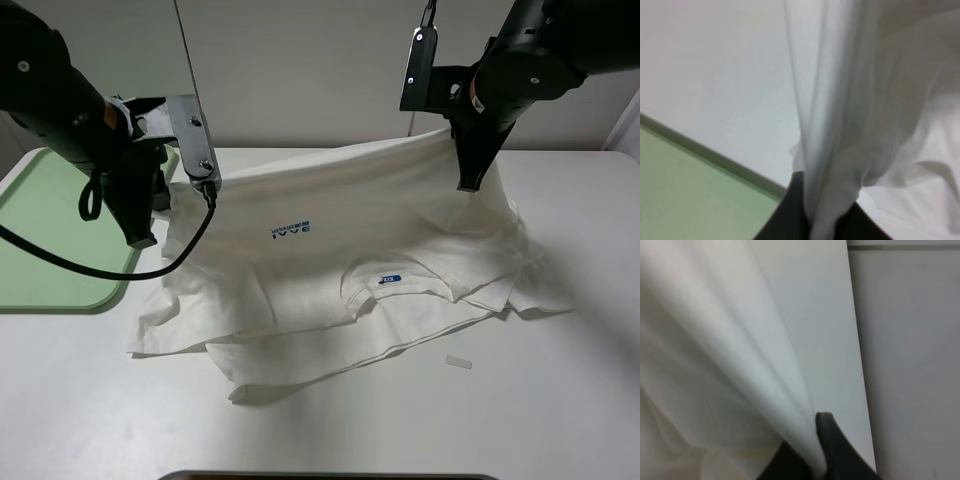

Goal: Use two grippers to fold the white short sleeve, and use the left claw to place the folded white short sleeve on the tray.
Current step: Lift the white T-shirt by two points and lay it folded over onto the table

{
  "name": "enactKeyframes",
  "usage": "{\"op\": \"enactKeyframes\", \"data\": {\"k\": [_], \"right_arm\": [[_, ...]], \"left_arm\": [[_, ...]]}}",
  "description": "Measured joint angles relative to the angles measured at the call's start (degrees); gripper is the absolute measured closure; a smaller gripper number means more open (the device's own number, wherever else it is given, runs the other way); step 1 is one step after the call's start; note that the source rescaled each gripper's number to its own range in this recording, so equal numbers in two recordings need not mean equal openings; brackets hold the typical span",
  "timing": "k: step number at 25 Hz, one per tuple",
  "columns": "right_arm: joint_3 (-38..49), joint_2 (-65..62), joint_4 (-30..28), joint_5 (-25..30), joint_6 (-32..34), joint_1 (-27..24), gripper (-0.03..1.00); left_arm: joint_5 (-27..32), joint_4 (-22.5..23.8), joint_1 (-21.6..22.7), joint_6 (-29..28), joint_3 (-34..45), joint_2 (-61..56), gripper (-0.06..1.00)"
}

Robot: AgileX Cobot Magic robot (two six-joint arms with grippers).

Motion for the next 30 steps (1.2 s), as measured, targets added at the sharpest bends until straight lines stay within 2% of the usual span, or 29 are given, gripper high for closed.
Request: {"op": "enactKeyframes", "data": {"k": [7,9,12,16,19,20,22,26,27,30], "right_arm": [[0.00,2.12,-1.50,-6.32,0.52,-2.68,0.97],[0.00,2.12,-1.50,-6.56,0.20,-2.68,0.97],[0.00,2.12,0.46,-6.44,-4.35,-2.68,0.97],[1.18,2.12,5.79,-4.84,-16.10,-2.68,0.97],[3.52,2.12,9.14,-3.62,-24.38,-2.81,0.97],[5.45,2.12,10.36,-3.09,-29.29,-3.24,0.97],[7.76,2.12,11.29,-2.64,-33.76,-4.08,0.97],[10.85,2.12,12.33,-1.56,-36.56,-6.05,0.97],[11.21,2.12,12.70,-1.31,-36.63,-6.51,0.97],[11.86,2.12,13.34,-1.01,-36.96,-7.12,0.97]], "left_arm": [[-1.66,6.88,-0.12,-1.81,-0.23,0.54,0.94],[-1.46,6.85,-0.12,-1.74,-0.23,0.54,0.94],[-0.95,5.91,-0.12,-1.45,-0.23,0.54,0.94],[2.49,0.92,-0.12,3.96,-0.30,0.54,0.94],[7.79,-5.74,-0.12,11.99,-0.30,0.54,0.94],[10.30,-8.73,-0.12,16.38,-0.30,0.54,0.94],[14.24,-13.77,-0.12,22.22,-0.36,0.54,0.94],[17.87,-19.11,-0.12,27.19,-0.41,0.54,0.94],[19.52,-21.72,-0.30,28.87,-0.48,0.54,0.94],[20.41,-22.90,-0.36,29.31,-0.66,0.54,0.94]]}}
